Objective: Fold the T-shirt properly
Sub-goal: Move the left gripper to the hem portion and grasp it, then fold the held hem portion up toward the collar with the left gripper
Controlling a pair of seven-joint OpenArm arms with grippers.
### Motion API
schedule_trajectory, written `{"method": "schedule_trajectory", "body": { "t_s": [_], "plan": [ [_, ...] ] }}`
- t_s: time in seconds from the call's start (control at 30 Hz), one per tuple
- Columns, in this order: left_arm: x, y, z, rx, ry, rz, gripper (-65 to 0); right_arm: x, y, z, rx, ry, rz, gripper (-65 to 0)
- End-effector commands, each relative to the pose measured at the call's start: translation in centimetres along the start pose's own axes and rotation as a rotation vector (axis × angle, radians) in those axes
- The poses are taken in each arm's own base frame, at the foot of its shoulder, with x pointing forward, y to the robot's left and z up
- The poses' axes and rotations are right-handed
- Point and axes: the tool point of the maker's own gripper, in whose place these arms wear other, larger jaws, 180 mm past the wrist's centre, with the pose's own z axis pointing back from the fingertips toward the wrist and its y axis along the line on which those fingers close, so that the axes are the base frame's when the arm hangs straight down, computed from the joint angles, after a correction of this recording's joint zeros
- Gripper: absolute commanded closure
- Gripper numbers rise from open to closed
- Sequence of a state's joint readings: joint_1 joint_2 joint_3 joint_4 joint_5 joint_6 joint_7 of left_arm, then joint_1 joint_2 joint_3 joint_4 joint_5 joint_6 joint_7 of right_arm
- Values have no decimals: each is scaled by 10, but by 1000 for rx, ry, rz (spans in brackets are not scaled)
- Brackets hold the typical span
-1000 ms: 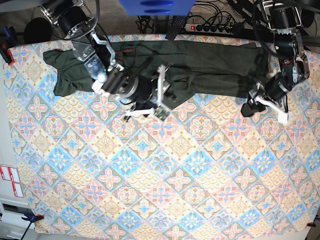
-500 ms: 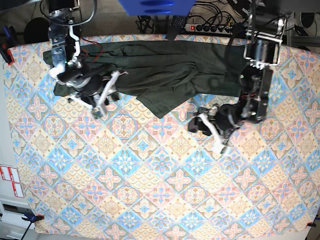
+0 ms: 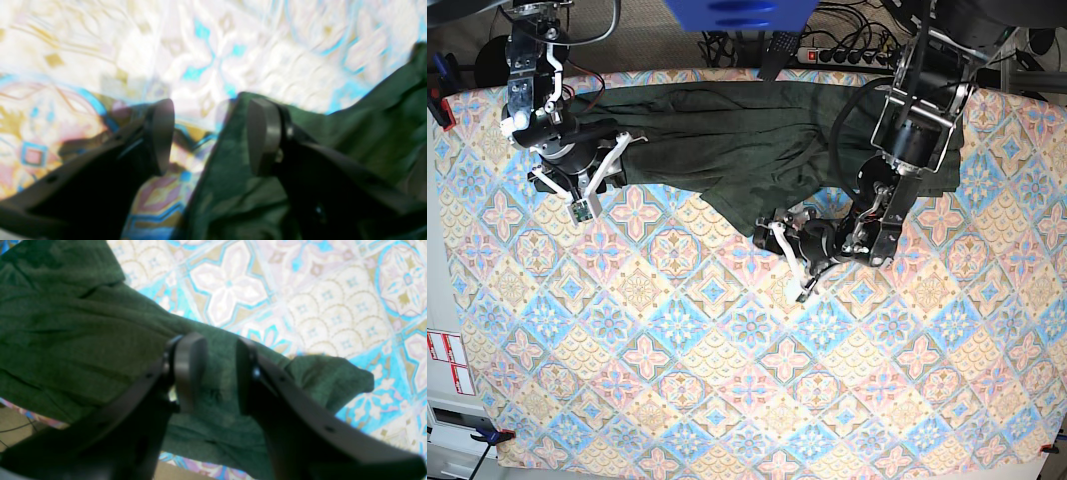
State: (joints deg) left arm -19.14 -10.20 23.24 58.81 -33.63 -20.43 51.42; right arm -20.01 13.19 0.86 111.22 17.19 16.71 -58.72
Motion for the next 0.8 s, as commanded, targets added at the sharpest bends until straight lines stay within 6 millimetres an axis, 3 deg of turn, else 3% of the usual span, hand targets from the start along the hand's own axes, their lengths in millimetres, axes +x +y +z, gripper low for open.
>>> {"method": "schedule_trajectory", "body": {
  "t_s": [0.0, 0.13, 0.4, 0.67, 0.77],
  "plan": [
    [10, -5, -4, -10, -18, -25, -343, 12, -2, 3, -1, -40, 10, -196],
    [5, -15, -12, -21, -15, -75, -343, 11, -1, 3, 0, -40, 11, -196],
    [-26, -36, -27, -51, 85, -153, -329, 12, -1, 3, 2, -41, 9, -196],
    [-41, -46, -32, -69, 131, -213, -6, 12, 0, 3, 3, -43, 7, -196],
    [-41, -43, -31, -65, 128, -212, 0, 14, 0, 3, 4, -47, 6, -196]
  ]
}}
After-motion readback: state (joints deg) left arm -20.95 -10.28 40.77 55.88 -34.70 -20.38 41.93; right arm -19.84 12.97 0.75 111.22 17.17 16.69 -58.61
